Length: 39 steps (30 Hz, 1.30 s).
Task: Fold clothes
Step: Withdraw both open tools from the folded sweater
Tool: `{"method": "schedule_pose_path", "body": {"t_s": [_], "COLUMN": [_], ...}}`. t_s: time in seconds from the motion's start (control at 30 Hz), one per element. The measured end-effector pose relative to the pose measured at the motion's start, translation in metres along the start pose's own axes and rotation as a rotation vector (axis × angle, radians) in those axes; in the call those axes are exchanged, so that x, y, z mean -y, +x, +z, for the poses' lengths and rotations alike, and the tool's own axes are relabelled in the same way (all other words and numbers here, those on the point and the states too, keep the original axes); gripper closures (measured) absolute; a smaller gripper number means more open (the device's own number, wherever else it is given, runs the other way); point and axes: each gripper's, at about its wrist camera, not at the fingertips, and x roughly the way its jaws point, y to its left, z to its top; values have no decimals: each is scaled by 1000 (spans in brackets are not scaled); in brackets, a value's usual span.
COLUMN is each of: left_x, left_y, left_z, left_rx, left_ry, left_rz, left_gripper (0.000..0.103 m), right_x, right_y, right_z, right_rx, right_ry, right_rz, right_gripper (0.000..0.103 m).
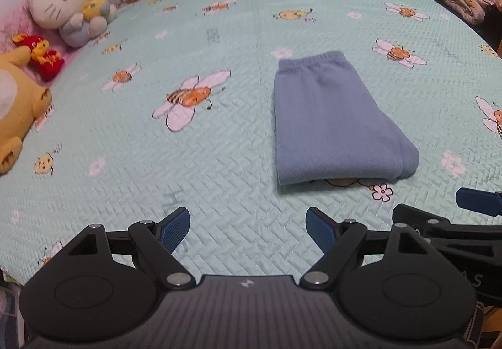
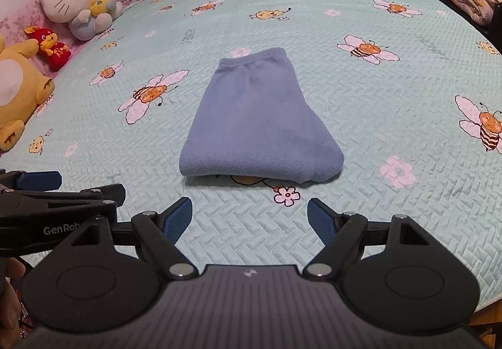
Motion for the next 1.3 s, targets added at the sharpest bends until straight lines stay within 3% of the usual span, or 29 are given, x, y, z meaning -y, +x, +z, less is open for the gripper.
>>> {"method": "schedule_pose_path", "body": {"t_s": [0.3, 0.97, 1.3], "left_x": [2, 8, 43], "left_y": [4, 5, 23], "left_z": [-1, 5, 11], "left_rx": [-25, 12, 44], "left_ry": [-1, -2, 49], "left_rz": [4, 2, -16], "left_gripper": [19, 19, 19], "right_x": [3, 14, 49], "right_y": [6, 7, 22], "right_z": [-3, 2, -1], "right_rx": [-23, -2, 17], "right_ry": [16, 36, 91], "right_rz": [7, 6, 37], "right_gripper": [23, 23, 23]}}
